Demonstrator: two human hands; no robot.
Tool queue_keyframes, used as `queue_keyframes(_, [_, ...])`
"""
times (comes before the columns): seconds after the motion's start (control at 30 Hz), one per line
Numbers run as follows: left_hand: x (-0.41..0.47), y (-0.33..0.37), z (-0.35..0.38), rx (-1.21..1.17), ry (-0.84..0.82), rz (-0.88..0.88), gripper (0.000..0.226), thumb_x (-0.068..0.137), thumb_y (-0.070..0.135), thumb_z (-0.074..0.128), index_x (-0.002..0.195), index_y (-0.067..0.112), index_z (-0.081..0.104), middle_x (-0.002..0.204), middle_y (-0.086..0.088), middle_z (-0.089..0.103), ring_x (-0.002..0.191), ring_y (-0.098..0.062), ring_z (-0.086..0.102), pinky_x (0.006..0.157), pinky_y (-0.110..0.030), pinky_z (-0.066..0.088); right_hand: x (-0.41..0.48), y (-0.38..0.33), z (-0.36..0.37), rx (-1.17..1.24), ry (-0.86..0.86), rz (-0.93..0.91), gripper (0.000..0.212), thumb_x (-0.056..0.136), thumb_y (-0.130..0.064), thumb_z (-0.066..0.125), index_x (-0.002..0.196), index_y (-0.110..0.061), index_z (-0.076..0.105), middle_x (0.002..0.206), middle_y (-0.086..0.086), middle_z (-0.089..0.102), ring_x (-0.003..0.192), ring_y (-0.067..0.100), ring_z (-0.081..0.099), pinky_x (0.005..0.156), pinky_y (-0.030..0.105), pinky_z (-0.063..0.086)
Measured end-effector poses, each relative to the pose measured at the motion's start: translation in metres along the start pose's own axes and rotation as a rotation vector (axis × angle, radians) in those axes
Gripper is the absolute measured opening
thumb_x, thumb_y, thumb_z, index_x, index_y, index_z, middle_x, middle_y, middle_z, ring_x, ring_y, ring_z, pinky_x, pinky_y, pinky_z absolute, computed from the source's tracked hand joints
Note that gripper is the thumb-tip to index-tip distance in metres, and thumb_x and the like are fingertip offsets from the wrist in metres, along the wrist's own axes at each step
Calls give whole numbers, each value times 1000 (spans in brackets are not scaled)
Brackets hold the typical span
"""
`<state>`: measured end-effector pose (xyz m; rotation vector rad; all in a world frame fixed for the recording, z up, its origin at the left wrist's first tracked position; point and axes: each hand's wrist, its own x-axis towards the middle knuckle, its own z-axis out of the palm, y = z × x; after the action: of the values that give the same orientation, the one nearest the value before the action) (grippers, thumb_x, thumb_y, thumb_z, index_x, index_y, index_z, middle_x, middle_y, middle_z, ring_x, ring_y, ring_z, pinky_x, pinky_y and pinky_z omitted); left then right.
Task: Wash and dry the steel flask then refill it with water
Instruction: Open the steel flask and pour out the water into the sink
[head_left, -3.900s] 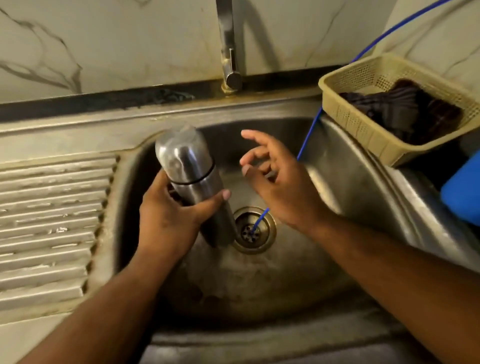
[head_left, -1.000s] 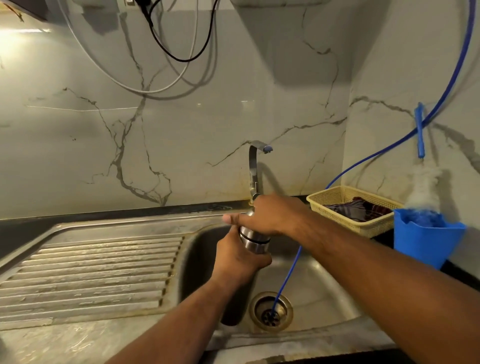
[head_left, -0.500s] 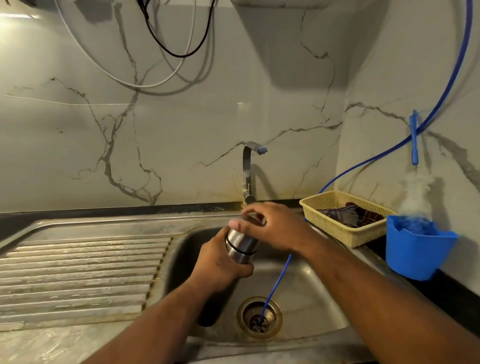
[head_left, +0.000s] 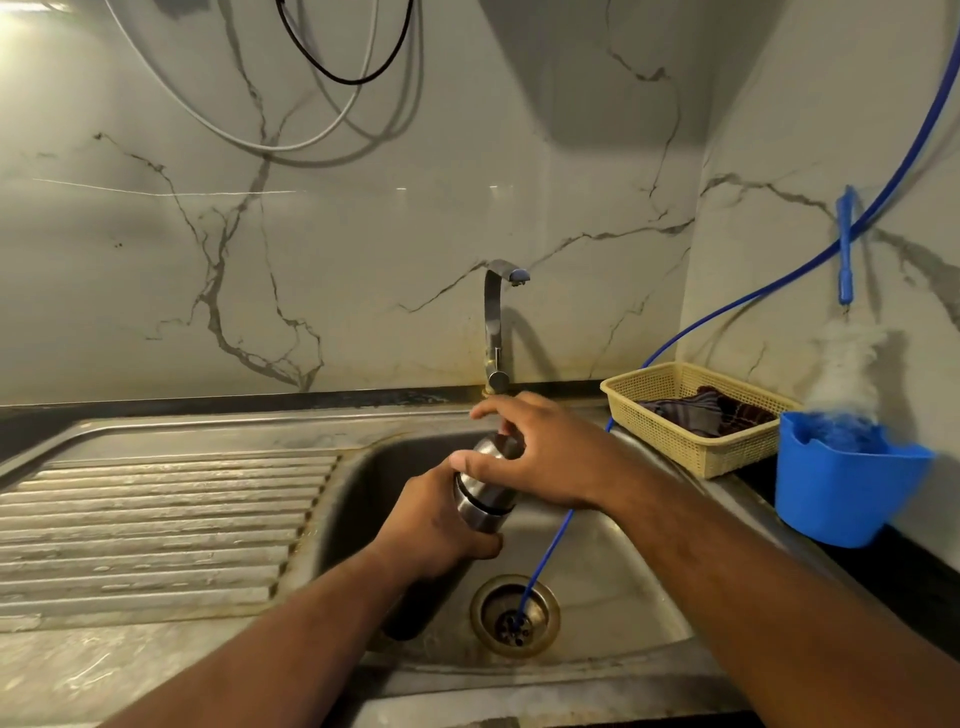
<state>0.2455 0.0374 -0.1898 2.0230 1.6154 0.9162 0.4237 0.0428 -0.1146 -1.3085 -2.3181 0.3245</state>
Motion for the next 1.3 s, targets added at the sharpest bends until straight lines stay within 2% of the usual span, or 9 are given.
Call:
queue_keyframes(0.07, [-1,0,2,7,-25,1,69,64,24,93,117,35,52,108,15,63,101,-6,61,81,-15,50,1,-2,6,-150,-28,67,70,77,-90,48,119,-35,60,109,-11,62,96,12,61,80,34,53])
queue_keyframes(0.17, [-1,1,1,13,-44,22,69,61,22,94,117,34,56,109,15,66,103,-6,63,87,-23,55,3,-1,6,-195,-43,66,57,78,-87,51,86,-31,60,82,-7,64,75,12,59,63,29,44])
queue_keyframes(0.33, [-1,0,-1,-5,-11,35,72,57,29,94,118,34,57,103,13,69,95,-4,65,80,-21,54,3,5,1,-47,5,-25,47,75,-72,69,104,-34,67,92,-12,69,84,6,64,76,36,59])
queue_keyframes(0.53, [-2,1,-2,-29,-6,48,74,58,29,95,122,34,57,102,13,69,94,-4,66,77,-17,51,2,13,-5,148,-89,-148,41,79,-41,81,117,-41,63,110,-14,66,97,4,64,81,25,55])
queue_keyframes(0.8, [-3,9,-6,-62,-31,82,71,59,25,95,118,36,57,99,12,69,92,-5,67,83,-24,56,-8,8,-21,247,-136,-236,49,75,-9,80,113,-38,67,116,-8,56,104,9,62,89,33,57])
queue_keyframes(0.9, [-3,9,-6,-81,-58,85,69,58,24,95,116,35,58,98,12,70,90,-4,67,84,-27,58,-11,1,-32,196,-212,-269,49,72,0,76,109,-30,68,122,-6,54,111,9,58,91,23,51])
queue_keyframes(1.0, [-1,0,-6,-112,-48,64,70,54,28,96,113,35,60,98,9,72,88,-5,69,85,-34,60,-10,2,-47,273,-75,-345,48,67,16,70,102,-16,69,120,1,57,114,15,59,94,23,49])
queue_keyframes(1.13, [2,-8,-8,-140,-24,34,73,55,28,97,118,35,59,102,10,71,93,-6,67,89,-34,58,-3,32,-47,498,105,-86,64,70,13,70,116,-33,69,122,3,58,102,17,65,79,30,58])
queue_keyframes(1.3, [6,-12,-8,-160,-2,-2,70,54,28,98,113,33,62,99,8,73,91,-8,69,88,-34,58,3,101,12,202,-307,282,42,77,-12,84,111,-31,68,107,-1,67,92,16,68,80,32,61])
